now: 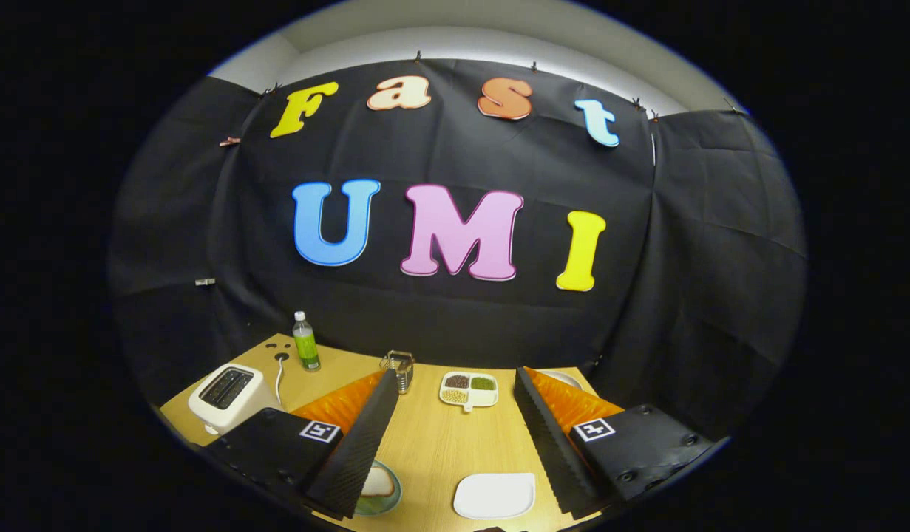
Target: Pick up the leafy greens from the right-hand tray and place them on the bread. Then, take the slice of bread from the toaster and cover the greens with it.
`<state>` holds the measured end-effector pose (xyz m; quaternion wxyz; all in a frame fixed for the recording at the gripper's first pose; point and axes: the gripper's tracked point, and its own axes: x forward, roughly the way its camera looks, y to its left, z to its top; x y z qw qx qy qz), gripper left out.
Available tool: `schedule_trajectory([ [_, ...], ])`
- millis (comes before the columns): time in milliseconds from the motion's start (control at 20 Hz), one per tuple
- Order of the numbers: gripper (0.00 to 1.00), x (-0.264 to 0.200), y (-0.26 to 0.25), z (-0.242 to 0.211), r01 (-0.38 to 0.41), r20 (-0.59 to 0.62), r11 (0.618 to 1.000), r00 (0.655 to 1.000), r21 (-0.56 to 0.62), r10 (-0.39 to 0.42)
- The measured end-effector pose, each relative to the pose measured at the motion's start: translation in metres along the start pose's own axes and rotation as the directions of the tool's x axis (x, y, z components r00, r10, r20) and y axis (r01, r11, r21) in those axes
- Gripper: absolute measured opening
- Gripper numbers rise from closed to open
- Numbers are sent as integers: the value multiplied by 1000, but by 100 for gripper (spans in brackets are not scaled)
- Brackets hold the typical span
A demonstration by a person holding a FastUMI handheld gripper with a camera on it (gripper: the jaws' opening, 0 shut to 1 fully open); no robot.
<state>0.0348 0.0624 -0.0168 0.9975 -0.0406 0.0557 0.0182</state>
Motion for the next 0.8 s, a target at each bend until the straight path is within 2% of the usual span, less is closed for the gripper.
schedule_trajectory([
  [400, 98, -12, -53, -2, -7, -15, 999, 1000, 52, 8],
  [800, 98, -9, -81, 2, -43, -6, 994, 999, 101, 44],
])
